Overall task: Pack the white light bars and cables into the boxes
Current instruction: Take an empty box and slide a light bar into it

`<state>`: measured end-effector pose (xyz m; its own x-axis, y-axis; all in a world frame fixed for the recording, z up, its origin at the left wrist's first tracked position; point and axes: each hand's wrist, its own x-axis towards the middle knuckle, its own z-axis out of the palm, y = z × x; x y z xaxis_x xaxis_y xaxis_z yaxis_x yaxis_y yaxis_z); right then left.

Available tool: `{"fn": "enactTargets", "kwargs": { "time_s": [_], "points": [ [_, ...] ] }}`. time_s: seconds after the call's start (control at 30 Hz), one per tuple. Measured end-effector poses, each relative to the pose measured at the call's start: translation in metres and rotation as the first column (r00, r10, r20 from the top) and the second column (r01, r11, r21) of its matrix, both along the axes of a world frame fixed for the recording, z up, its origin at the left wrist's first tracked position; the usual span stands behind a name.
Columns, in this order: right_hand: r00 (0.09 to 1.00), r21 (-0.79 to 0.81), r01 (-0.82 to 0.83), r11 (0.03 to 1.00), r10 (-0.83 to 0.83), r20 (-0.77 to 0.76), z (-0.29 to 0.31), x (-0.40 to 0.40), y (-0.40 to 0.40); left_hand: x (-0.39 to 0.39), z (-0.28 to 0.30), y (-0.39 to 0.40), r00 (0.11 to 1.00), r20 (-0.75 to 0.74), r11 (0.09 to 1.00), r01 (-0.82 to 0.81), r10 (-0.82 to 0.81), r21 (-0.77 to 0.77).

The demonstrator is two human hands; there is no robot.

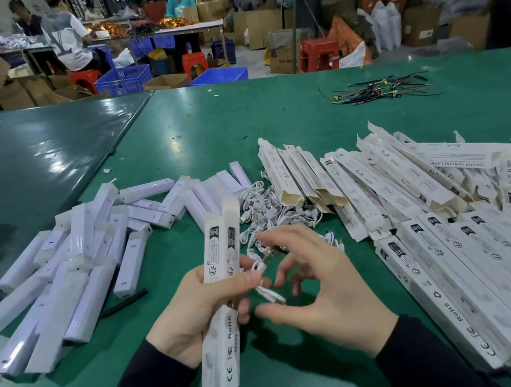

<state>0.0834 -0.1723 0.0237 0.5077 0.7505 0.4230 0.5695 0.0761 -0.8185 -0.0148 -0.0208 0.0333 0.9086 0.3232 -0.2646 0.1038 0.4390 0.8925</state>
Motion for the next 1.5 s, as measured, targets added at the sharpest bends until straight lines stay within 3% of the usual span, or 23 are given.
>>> {"fn": "enactTargets", "kwargs": {
  "time_s": [0.13, 0.37, 0.53, 0.63, 0.73, 0.87, 1.17, 1.23, 1.37, 1.5],
  "points": [
    [0.989, 0.028, -0.096, 0.995, 0.098, -0.107, 0.007, 0.0, -0.002, -0.002, 0.001, 0.001, 0.994, -0.008, 0.991, 0.109, -0.11, -0.079],
    [0.954, 0.129, -0.08, 0.989, 0.113, -0.279, 0.012, 0.005, -0.005, -0.003, 0.002, 0.001, 0.994, 0.001, 0.993, 0.108, -0.108, -0.048],
    [0.931, 0.229, 0.107, 0.968, -0.016, -0.365, 0.017, 0.014, -0.009, -0.004, 0.001, 0.001, 0.982, -0.004, 0.981, 0.188, -0.188, 0.041],
    [0.957, 0.19, 0.18, 0.965, -0.127, -0.262, 0.018, 0.024, -0.014, -0.005, -0.002, -0.003, 0.942, -0.055, 0.931, 0.336, -0.331, 0.142],
    [0.98, 0.099, 0.194, 0.976, -0.189, -0.057, 0.016, 0.03, -0.017, -0.006, -0.005, -0.007, 0.886, -0.113, 0.87, 0.463, -0.449, 0.173],
    [0.969, 0.003, 0.194, 0.981, -0.192, 0.158, 0.013, 0.032, -0.019, -0.008, -0.005, -0.009, 0.838, -0.158, 0.818, 0.544, -0.522, 0.187],
    [0.974, -0.232, 0.073, 0.97, -0.018, 0.228, 0.015, 0.029, -0.021, -0.008, -0.005, -0.007, 0.848, -0.175, 0.822, 0.528, -0.5, 0.213],
    [0.982, -0.229, 0.079, 0.97, -0.036, 0.184, 0.013, 0.027, -0.017, -0.008, -0.006, -0.008, 0.843, -0.173, 0.816, 0.537, -0.51, 0.212],
    [0.989, -0.117, 0.108, 0.987, -0.118, -0.087, 0.015, 0.027, -0.018, -0.007, -0.008, -0.011, 0.864, -0.12, 0.836, 0.504, -0.49, 0.215],
    [0.988, -0.17, 0.034, 0.985, -0.059, -0.145, 0.016, 0.024, -0.017, -0.006, -0.011, -0.011, 0.867, -0.087, 0.841, 0.497, -0.49, 0.213]
  ]
}}
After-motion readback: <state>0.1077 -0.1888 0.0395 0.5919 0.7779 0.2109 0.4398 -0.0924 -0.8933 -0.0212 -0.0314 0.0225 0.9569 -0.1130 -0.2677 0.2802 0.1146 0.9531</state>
